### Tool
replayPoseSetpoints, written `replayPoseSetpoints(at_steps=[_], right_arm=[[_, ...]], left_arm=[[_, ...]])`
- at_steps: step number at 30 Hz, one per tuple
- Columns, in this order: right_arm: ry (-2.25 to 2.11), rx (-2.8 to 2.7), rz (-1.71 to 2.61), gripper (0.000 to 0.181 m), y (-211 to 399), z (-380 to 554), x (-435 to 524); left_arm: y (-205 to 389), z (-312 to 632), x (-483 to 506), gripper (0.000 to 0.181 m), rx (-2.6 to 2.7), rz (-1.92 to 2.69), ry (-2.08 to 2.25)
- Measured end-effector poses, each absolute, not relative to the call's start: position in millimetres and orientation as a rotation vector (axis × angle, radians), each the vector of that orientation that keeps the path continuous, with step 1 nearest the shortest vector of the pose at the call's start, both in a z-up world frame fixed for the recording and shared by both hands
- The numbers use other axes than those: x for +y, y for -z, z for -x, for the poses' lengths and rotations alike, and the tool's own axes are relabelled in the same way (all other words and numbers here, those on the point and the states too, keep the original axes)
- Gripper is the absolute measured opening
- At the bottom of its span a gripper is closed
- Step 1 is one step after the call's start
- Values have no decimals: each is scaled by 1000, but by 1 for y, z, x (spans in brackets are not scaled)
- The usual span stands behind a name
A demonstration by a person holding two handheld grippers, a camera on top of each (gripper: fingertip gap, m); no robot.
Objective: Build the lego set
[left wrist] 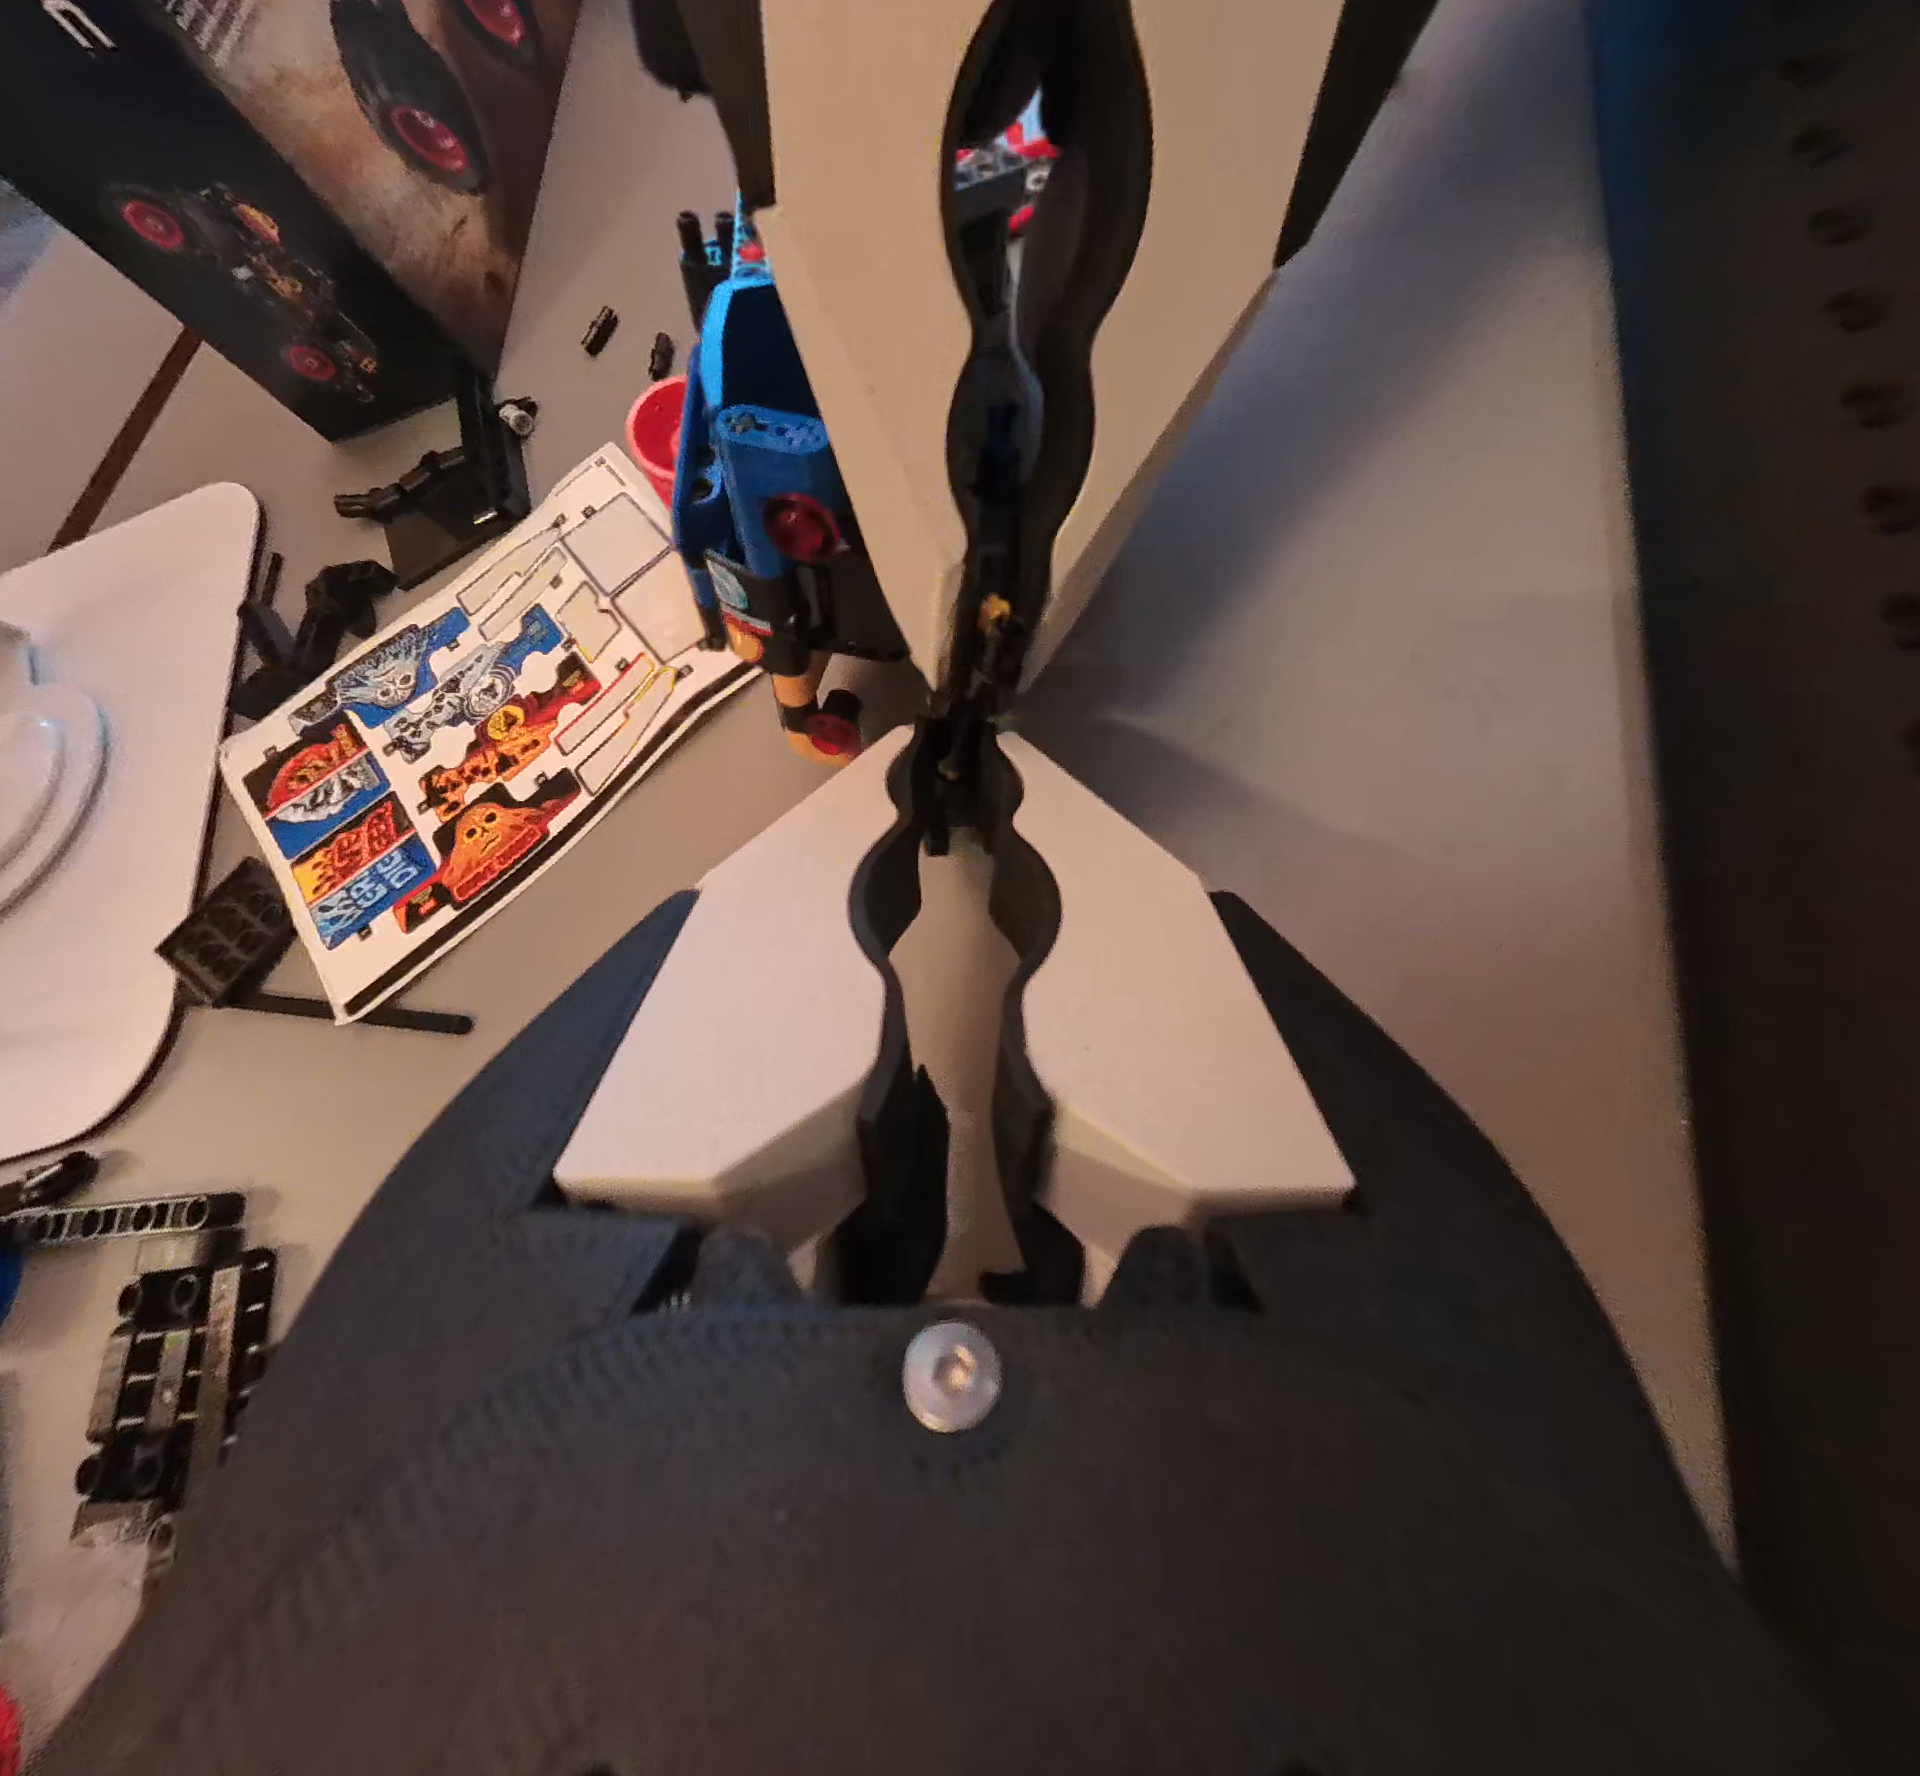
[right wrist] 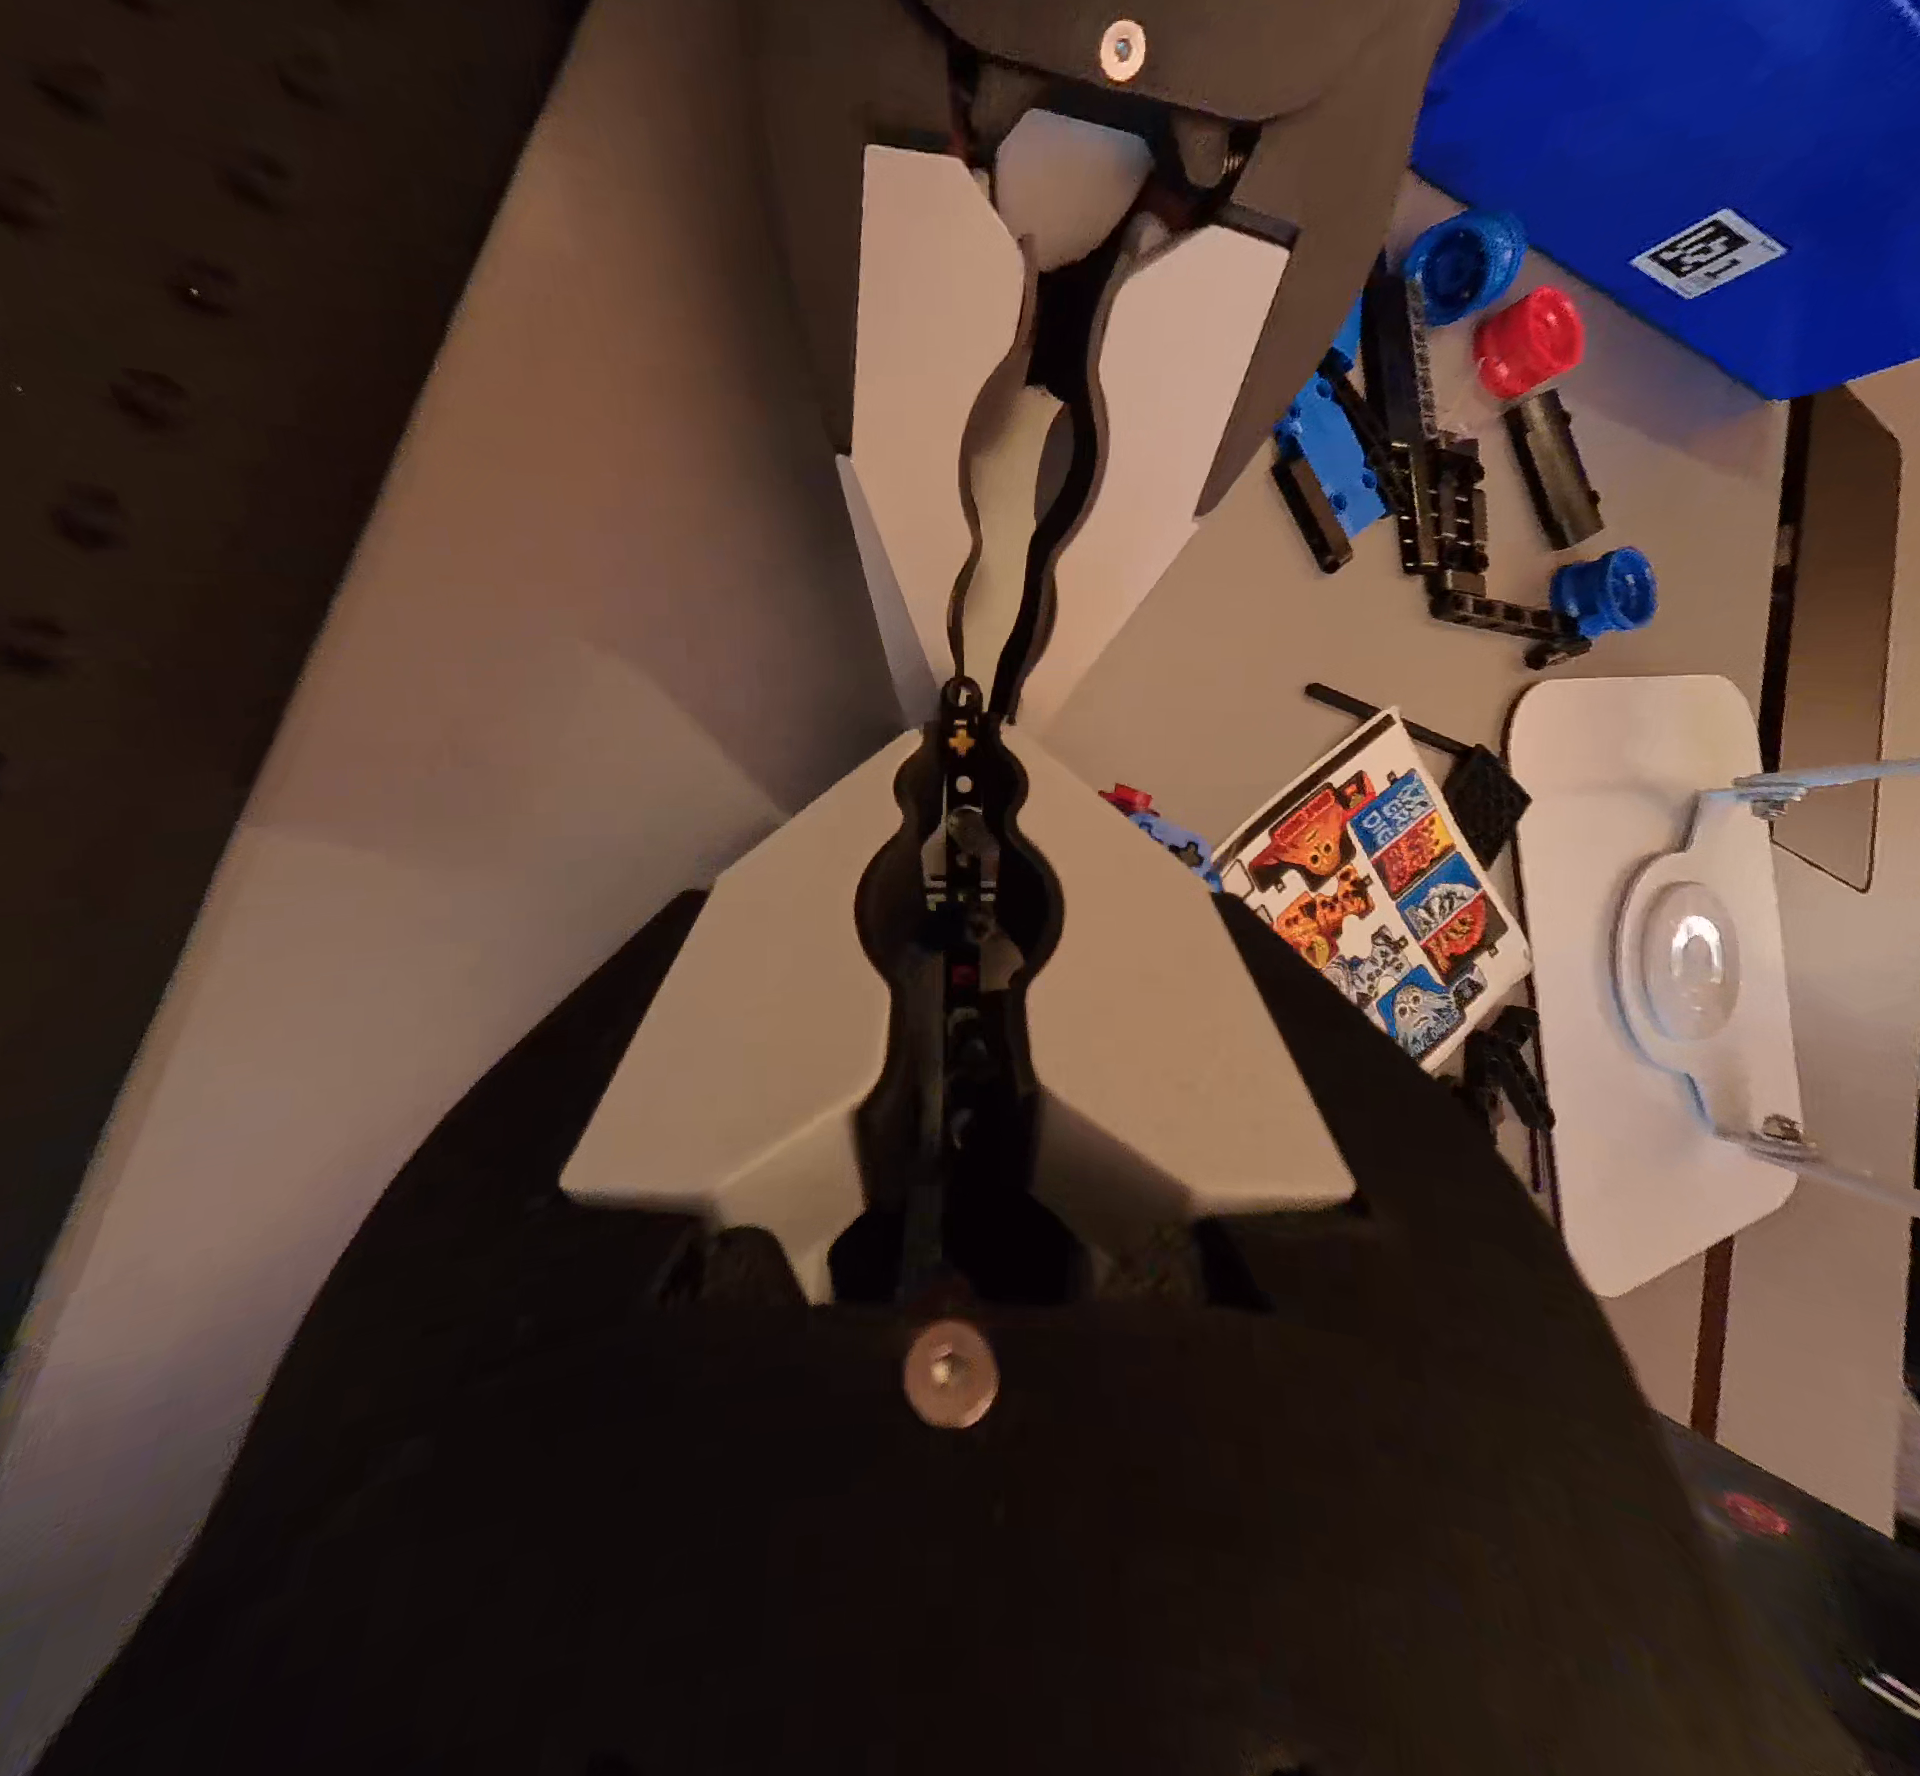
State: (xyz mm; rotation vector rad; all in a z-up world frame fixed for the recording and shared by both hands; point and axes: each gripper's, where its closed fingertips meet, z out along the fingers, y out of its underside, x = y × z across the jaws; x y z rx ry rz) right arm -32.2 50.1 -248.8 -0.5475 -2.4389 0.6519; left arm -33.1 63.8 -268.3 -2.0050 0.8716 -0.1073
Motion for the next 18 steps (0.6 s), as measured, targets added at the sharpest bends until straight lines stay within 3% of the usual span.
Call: replayPoseSetpoints(at_steps=[6, 8, 15, 18], right_arm=[[-676, -2422, 604, 6, 244, 34, 52], [-705, -2402, 616, 14, 237, 35, 50], [-689, -2461, 659, 7, 235, 34, 52], [-716, -2494, 692, 7, 235, 34, 52]], left_arm=[[267, 33, 64, 5, 870, 1995, 115], [267, 31, 64, 5, 854, 2000, 148], [267, 26, 62, 6, 777, 2037, 337], [265, 29, 60, 25, 759, 2045, 345]])
